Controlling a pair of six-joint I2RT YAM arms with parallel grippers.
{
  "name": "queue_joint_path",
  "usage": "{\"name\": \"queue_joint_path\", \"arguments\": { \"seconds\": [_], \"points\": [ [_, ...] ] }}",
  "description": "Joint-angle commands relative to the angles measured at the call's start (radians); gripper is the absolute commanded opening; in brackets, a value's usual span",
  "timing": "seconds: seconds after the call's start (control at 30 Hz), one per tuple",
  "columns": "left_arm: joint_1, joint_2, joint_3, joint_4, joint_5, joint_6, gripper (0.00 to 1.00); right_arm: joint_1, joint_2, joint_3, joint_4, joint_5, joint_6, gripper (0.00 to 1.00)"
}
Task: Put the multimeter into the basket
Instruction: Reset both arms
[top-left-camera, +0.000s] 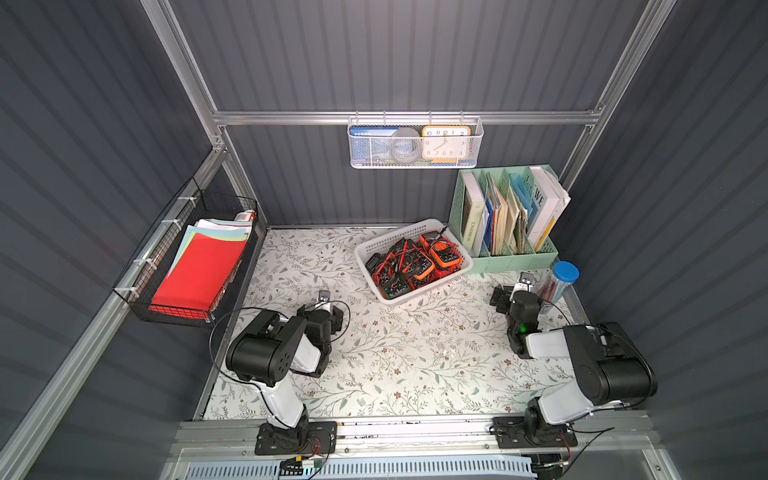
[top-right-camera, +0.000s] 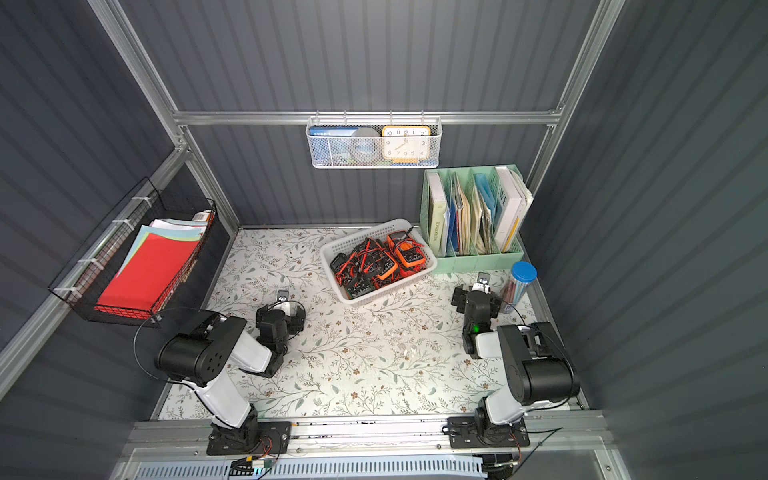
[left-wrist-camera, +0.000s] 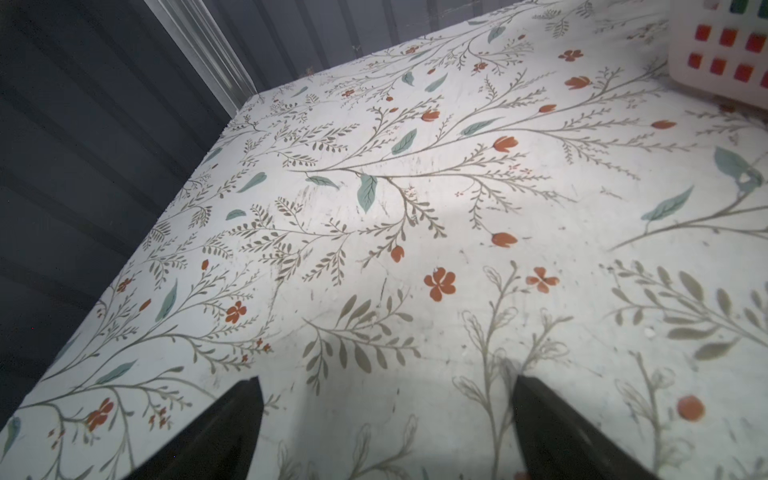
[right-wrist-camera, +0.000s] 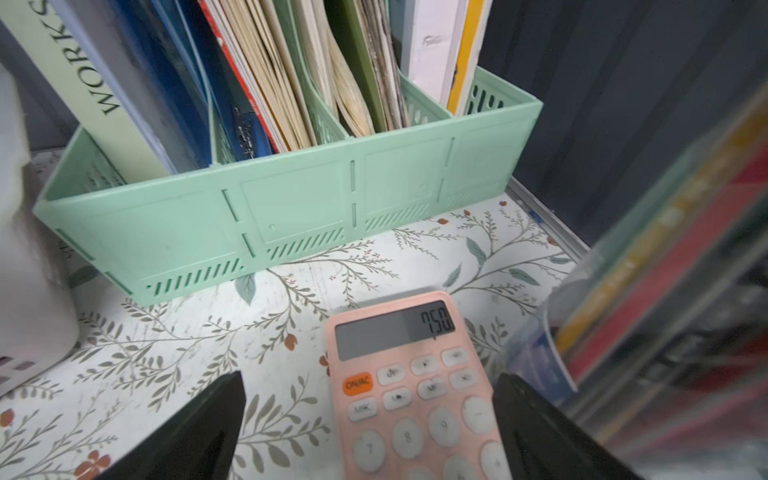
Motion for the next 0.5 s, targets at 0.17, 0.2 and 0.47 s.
{"name": "queue_joint_path", "arguments": {
  "seconds": [0.17, 0.2, 0.47],
  "points": [
    [0.161, -0.061, 0.198, -0.484, 0.193, -0.141, 0.99, -0.055, -0.002, 0.017, 0.027, -0.121, 0.021, 0.99],
    [0.164, -0.058, 0.195, -0.485, 0.191, -0.139, 0.99, -0.055, -0.001, 0.015, 0.034, -0.123, 0.019, 0.99],
    [0.164, -0.056, 0.192, -0.482, 0.193, -0.124, 0.99, -0.056, -0.006, 0.008, 0.038, -0.126, 0.018, 0.99]
  ]
}}
